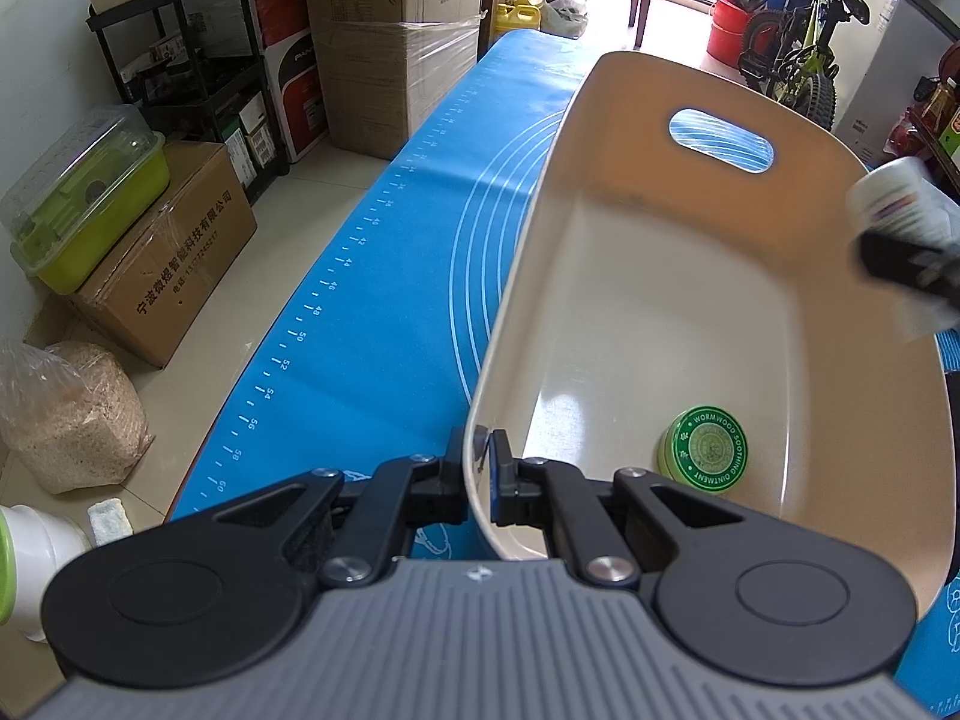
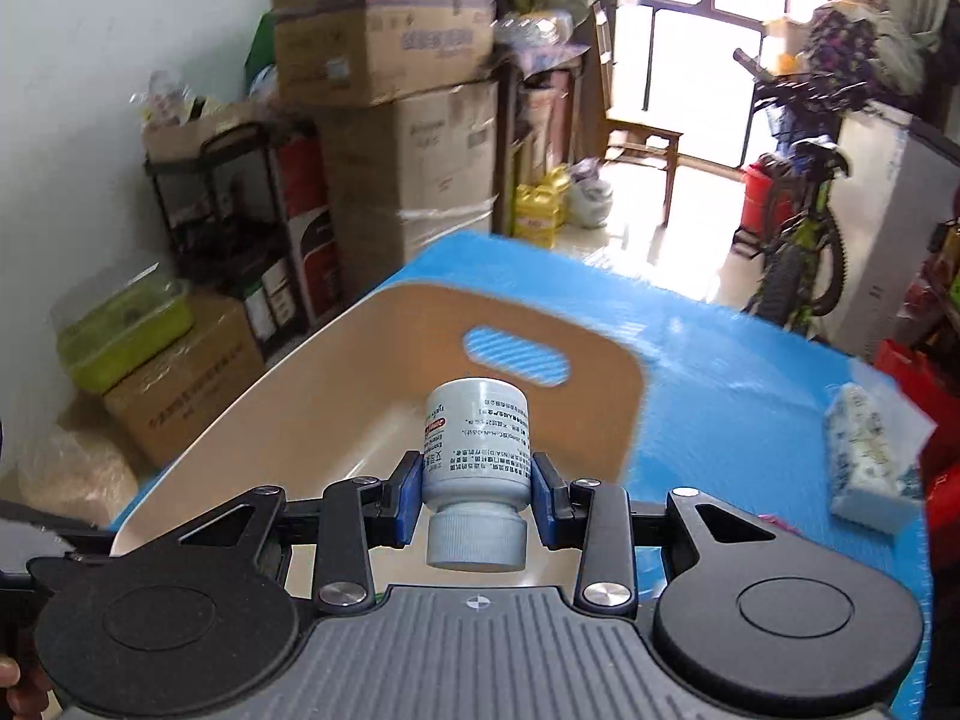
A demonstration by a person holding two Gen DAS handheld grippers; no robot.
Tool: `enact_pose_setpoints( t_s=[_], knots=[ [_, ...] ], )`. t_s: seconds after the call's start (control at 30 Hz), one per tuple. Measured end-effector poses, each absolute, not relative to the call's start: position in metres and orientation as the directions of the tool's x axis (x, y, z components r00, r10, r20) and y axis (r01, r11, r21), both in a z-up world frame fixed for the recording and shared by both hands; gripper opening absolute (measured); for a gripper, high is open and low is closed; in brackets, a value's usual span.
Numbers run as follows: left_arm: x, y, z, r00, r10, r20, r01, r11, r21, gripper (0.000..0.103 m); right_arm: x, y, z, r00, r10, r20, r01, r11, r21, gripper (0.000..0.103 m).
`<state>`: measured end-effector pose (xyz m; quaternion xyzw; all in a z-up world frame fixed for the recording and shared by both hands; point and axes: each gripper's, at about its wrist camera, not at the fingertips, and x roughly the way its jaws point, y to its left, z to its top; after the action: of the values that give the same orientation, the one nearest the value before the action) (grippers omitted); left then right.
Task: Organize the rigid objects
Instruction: 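Carry the white pill bottle into the basket and release it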
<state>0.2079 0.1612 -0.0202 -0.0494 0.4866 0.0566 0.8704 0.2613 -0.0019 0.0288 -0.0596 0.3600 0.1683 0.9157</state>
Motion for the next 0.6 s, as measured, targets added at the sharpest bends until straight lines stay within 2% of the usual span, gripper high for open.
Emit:
enact_pose_setpoints(
  t_s=[0.43, 0.6],
  knots=[
    [0.208, 0.160, -0.020, 0.520, 0.052, -0.853, -0.146, 0.989, -0.029, 0.007, 0.263, 0.058, -0.024, 0.508, 0.205, -0.837, -0.455, 0.888, -0.059, 0.044],
    [0.208, 0.160, -0.020, 0.520, 0.052, -0.853, -0.146, 0.989, -0.029, 0.007, 0.260, 0.056, -0.034, 0.497, 0.202, -0.844, -0.457, 0.887, -0.057, 0.049]
  ],
)
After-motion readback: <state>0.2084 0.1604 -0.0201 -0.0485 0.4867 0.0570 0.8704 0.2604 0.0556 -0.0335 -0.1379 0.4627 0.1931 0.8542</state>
